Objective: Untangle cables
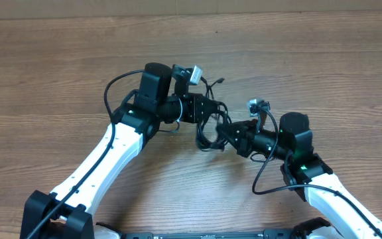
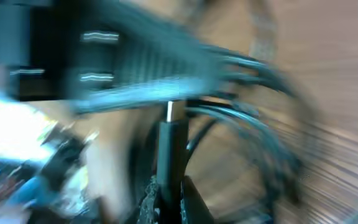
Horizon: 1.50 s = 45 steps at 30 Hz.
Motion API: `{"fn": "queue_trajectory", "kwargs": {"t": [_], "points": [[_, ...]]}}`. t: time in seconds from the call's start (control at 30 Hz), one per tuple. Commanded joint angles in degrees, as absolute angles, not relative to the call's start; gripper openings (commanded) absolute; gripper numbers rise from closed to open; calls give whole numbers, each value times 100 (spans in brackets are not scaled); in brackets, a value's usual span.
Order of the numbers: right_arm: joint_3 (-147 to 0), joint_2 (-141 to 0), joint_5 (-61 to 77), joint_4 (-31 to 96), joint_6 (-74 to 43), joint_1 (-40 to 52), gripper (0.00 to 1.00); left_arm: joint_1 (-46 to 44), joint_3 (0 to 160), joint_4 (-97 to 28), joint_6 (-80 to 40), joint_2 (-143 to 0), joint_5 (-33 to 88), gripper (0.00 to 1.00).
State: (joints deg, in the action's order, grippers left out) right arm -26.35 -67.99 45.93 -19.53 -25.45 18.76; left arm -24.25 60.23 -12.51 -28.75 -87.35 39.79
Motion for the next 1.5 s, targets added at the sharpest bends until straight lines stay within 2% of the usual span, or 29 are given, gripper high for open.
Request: {"fn": "queue_trajectory", "kwargs": {"t": [0.0, 0.17, 0.3, 0.5, 0.67, 0.77, 0.87, 0.9, 1.03, 1.17, 1.33, 1.37, 1.47], "points": [[-2751, -6751, 6731, -2414, -2495, 1944, 4, -2477, 6086, -1155, -3186, -8676, 3229, 4], [-2751, -6753, 7321, -2613, -2495, 1944, 4, -2473, 6086, -1201, -3437, -8680, 2613, 4], [-2749, -6751, 7647, -3238, -2504, 1835, 4, -2480, 6086, -1461, -3430, -8689, 2290, 4], [-2751, -6753, 7655, -3367, -2567, 1194, 4, -2477, 6086, -2270, -3430, -8689, 1890, 4], [-2749, -6753, 6921, -2663, -2718, 794, 4, -2477, 6086, -2276, -3435, -8689, 2165, 4], [-2749, -6753, 5876, -1778, -2720, 797, 5, -2453, 6086, -1831, -3435, -8687, 2650, 4], [-2749, -6753, 5448, -1249, -2720, 797, 5, -2423, 6086, -1393, -3437, -8687, 3138, 4], [-2746, -6753, 5415, -1076, -2720, 797, 9, -2408, 6086, -1245, -3479, -8687, 3131, 4], [-2746, -6753, 4982, -676, -2781, 797, 12, -2294, 6086, -1253, -4027, -8687, 3063, 4], [-2744, -6753, 3977, 71, -3535, 797, 12, -2088, 6086, -1253, -5000, -8687, 2941, 4], [-2744, -6753, 3931, 427, -3900, 799, 26, -1900, 6086, -1267, -6261, -8687, 2945, 4], [-2744, -6753, 3933, 427, -3903, 799, 33, -1900, 6086, -1269, -6283, -8687, 2941, 4], [-2744, -6753, 4112, 423, -3898, 799, 43, -1907, 6086, -1520, -6184, -8687, 2692, 4]]}}
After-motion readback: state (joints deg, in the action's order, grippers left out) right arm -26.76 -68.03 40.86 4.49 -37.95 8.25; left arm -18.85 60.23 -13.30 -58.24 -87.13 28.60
